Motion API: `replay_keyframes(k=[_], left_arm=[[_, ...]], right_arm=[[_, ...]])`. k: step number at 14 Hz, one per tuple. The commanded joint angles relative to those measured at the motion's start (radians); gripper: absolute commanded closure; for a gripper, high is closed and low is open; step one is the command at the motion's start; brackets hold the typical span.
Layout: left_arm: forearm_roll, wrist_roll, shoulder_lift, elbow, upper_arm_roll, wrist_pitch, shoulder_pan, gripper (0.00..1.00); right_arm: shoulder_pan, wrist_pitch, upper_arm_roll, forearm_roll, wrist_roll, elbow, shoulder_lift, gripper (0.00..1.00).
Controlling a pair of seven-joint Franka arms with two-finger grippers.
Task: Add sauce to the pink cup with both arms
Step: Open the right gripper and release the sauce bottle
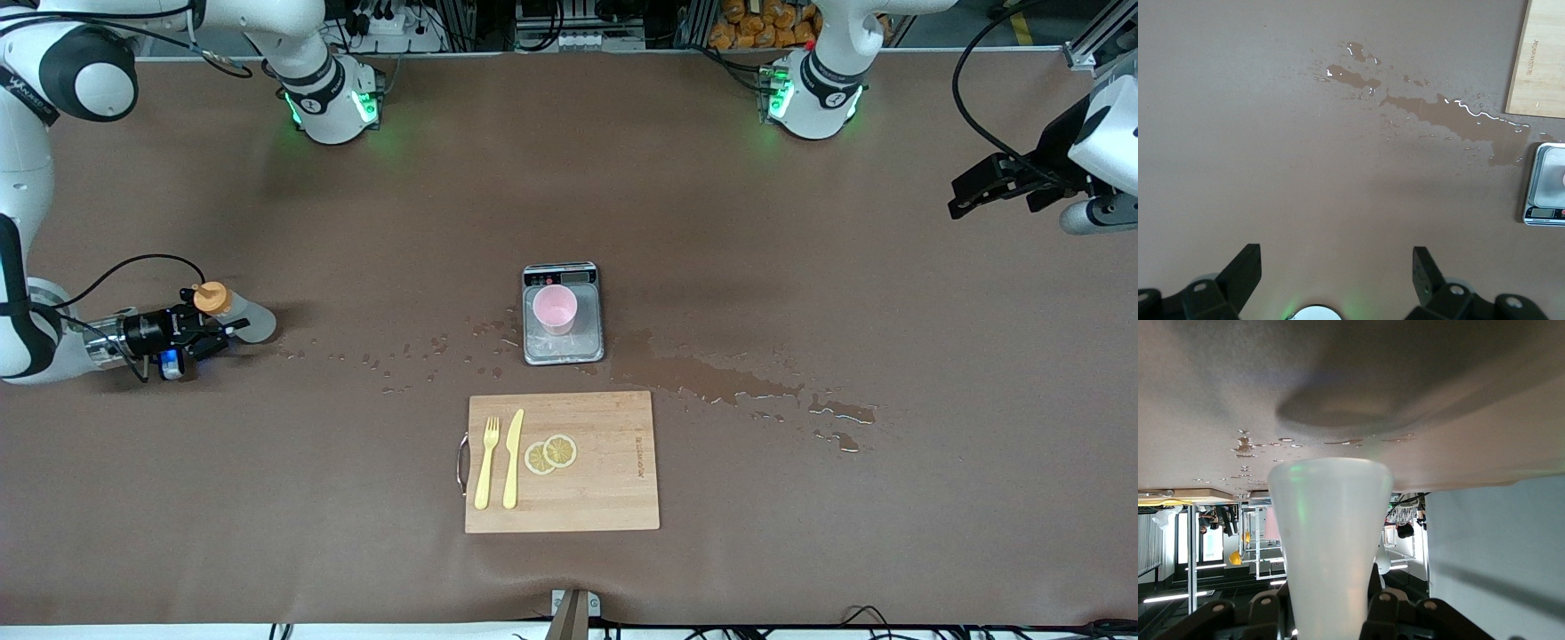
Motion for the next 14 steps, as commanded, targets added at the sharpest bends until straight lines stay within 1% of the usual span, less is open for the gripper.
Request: replay_keyframes(k=[1, 3, 4, 5, 7, 8, 9, 12, 14], left_arm=[[0.001, 0.026, -0.009, 0.009, -0.004, -0.004, 0.005, 0.0], [0.013, 0.054, -0.013, 0.009, -0.005, -0.004, 0.005, 0.0], [0.022, 0.057, -0.015, 0.009, -0.005, -0.004, 0.005, 0.0], [0.024, 0.06, -0.015, 0.009, -0.009, -0.006, 0.005, 0.0], [0.024, 0.059, -0.023, 0.009, -0.012, -0.009, 0.004, 0.0], [0.024, 0.059, -0.026, 0.009, -0.012, -0.009, 0.002, 0.0], [0.024, 0.059, -0.027, 0.009, -0.012, -0.009, 0.002, 0.0], [0.024, 0.059, -0.033, 0.01, -0.002, -0.009, 0.005, 0.0], [0.024, 0.057, -0.033, 0.01, -0.007, -0.009, 0.004, 0.0]], right_arm=[[-0.018, -0.023, 0.015, 0.015, -0.03, 0.01, 0.016, 0.67], [-0.016, -0.022, 0.015, 0.011, -0.036, 0.009, 0.017, 0.61], [-0.016, -0.022, 0.015, 0.011, -0.038, 0.01, 0.017, 0.57], [-0.016, -0.022, 0.015, 0.011, -0.038, 0.01, 0.017, 0.44], [-0.016, -0.02, 0.013, 0.009, -0.038, 0.012, 0.017, 0.33], [-0.016, -0.02, 0.015, 0.009, -0.038, 0.017, 0.017, 0.08], [-0.013, -0.019, 0.013, 0.009, -0.036, 0.02, 0.016, 0.0], [-0.01, -0.019, 0.012, 0.0, -0.025, 0.041, 0.007, 0.0], [-0.004, -0.019, 0.012, -0.038, -0.021, 0.093, 0.003, 0.0]])
